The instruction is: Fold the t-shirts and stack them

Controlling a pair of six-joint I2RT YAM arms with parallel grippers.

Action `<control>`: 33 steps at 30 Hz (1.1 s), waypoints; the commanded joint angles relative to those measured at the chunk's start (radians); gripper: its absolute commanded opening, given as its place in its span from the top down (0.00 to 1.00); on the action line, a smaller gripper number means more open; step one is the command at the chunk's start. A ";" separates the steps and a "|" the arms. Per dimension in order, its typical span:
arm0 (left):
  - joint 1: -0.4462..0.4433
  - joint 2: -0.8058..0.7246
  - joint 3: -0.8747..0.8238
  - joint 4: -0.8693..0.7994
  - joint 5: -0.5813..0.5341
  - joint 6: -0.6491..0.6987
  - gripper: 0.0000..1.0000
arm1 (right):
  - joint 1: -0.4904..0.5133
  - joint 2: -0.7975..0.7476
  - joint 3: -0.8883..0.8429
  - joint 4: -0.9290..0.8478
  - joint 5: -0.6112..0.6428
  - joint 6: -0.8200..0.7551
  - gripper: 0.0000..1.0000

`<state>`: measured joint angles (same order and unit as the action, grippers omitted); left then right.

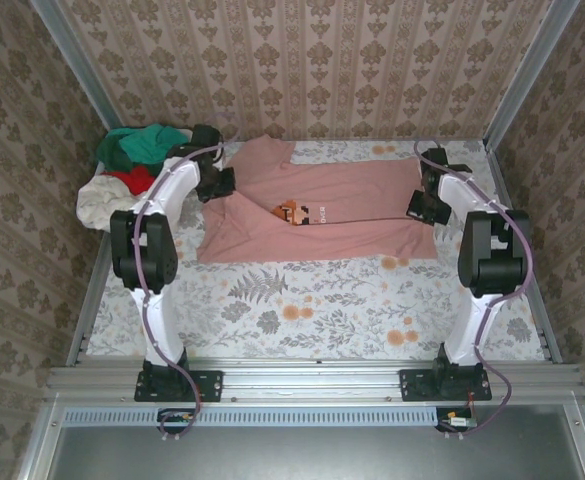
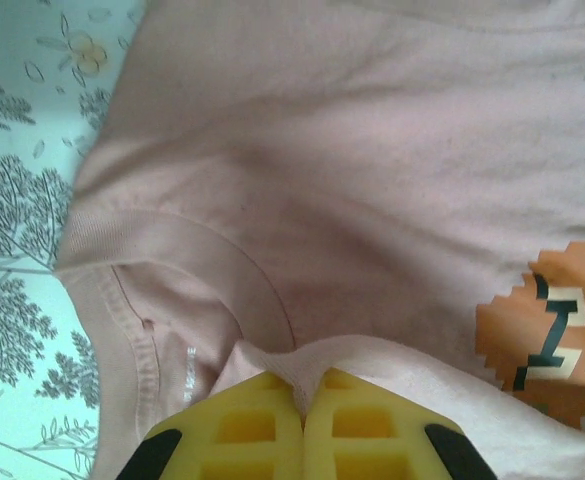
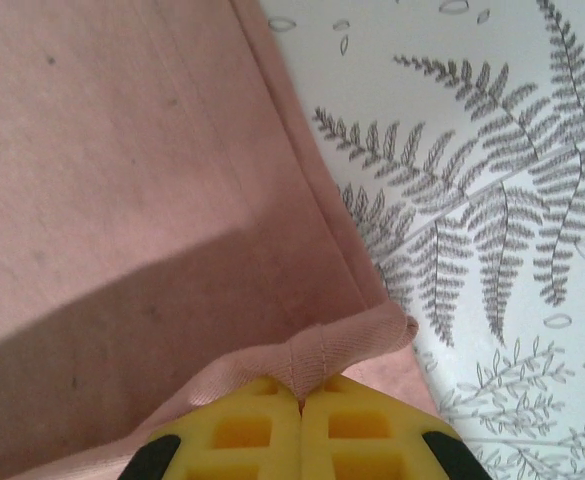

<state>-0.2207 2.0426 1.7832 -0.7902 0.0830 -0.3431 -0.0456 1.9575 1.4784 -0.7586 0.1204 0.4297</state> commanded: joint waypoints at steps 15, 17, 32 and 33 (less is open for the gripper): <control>0.009 0.094 0.168 -0.125 0.002 0.040 0.73 | 0.012 -0.093 0.006 -0.092 0.033 -0.024 0.56; 0.011 0.016 0.067 -0.097 -0.022 0.039 0.63 | 0.026 -0.165 -0.117 -0.046 0.021 -0.005 0.54; 0.048 -0.351 -0.776 0.289 0.119 -0.052 0.44 | -0.009 -0.176 -0.359 0.060 -0.016 0.015 0.57; 0.052 -0.338 -0.772 0.289 0.115 -0.048 0.44 | -0.012 -0.163 -0.352 0.053 -0.020 0.010 0.59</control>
<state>-0.1867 1.6779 1.0058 -0.5846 0.1604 -0.3737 -0.0460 1.7515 1.1007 -0.7036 0.1032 0.4461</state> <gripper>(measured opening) 0.565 0.429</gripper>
